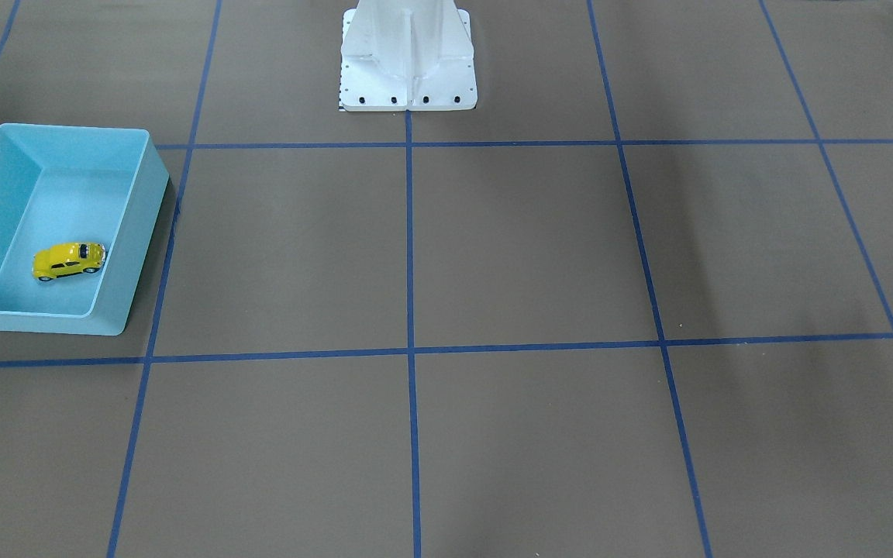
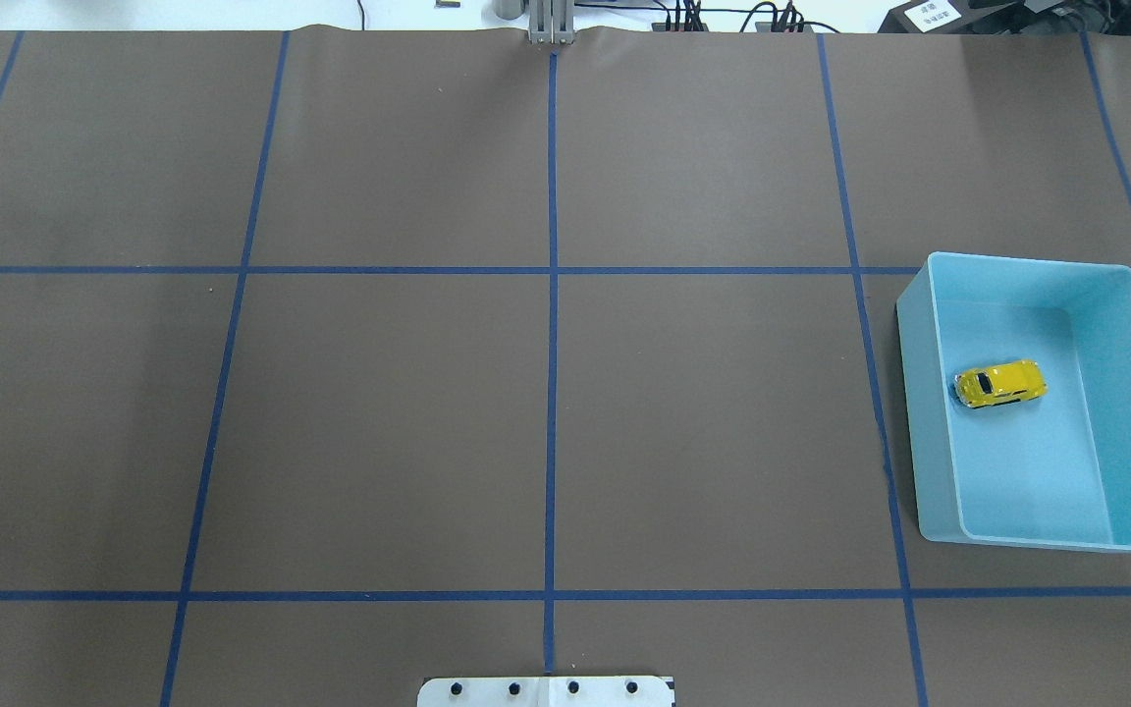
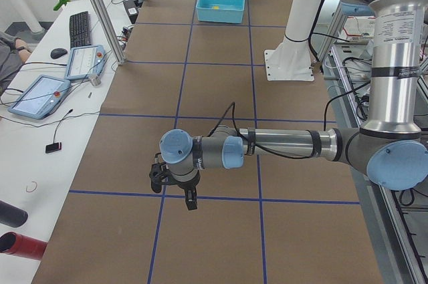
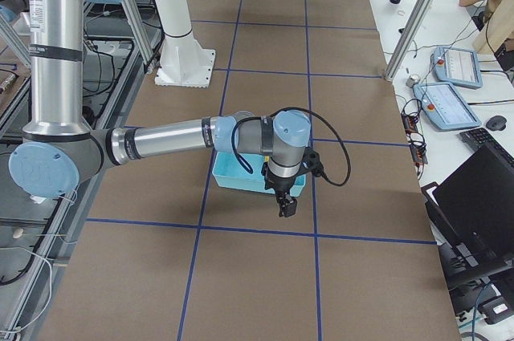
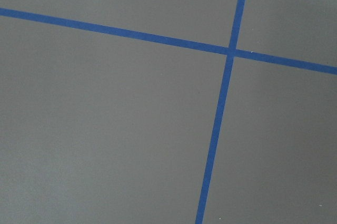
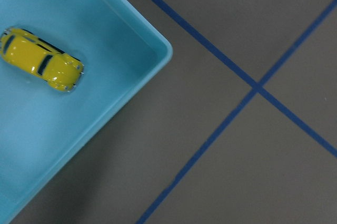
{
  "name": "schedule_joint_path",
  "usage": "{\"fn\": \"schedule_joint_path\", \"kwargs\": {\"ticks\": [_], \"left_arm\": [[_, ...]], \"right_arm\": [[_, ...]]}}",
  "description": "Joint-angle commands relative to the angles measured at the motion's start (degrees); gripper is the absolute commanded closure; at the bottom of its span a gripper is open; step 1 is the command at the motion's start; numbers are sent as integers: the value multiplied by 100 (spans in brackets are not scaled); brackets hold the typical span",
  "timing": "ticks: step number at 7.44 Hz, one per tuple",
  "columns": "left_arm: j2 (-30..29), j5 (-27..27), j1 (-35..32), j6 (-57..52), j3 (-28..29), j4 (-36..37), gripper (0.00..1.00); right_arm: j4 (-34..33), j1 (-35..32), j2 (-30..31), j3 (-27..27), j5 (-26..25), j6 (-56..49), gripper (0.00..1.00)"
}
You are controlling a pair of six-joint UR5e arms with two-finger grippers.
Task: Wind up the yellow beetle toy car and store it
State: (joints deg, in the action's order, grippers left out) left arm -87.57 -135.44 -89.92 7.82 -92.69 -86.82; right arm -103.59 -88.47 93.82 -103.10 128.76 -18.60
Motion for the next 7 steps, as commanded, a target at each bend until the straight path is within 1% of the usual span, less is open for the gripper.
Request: {"fn": "schedule_joint_path", "kwargs": {"ticks": [1, 2, 3, 4, 5, 6, 7], "left_arm": [[12, -9, 1, -17, 6, -1, 0], [21, -9, -8, -26, 15, -10, 0], [21, 0, -8, -26, 15, -10, 0], [21, 0, -8, -26, 23, -10, 0], [21, 0, -8, -26, 32, -10, 0], [21, 0, -8, -35, 32, -10, 0], [21, 0, -8, -27, 32, -10, 0]], "right_arm": [[-82, -144, -205, 823, 87, 1595, 1], [144, -205, -206, 1088, 70, 1588, 1], [634, -266, -241, 1430, 96, 1649, 1], [786, -267, -267, 1494, 122, 1910, 1], [823, -276, -206, 1477, 279, 2731, 1], [884, -267, -258, 1425, 289, 2957, 1], [1033, -267, -241, 1477, 255, 2959, 1]]}}
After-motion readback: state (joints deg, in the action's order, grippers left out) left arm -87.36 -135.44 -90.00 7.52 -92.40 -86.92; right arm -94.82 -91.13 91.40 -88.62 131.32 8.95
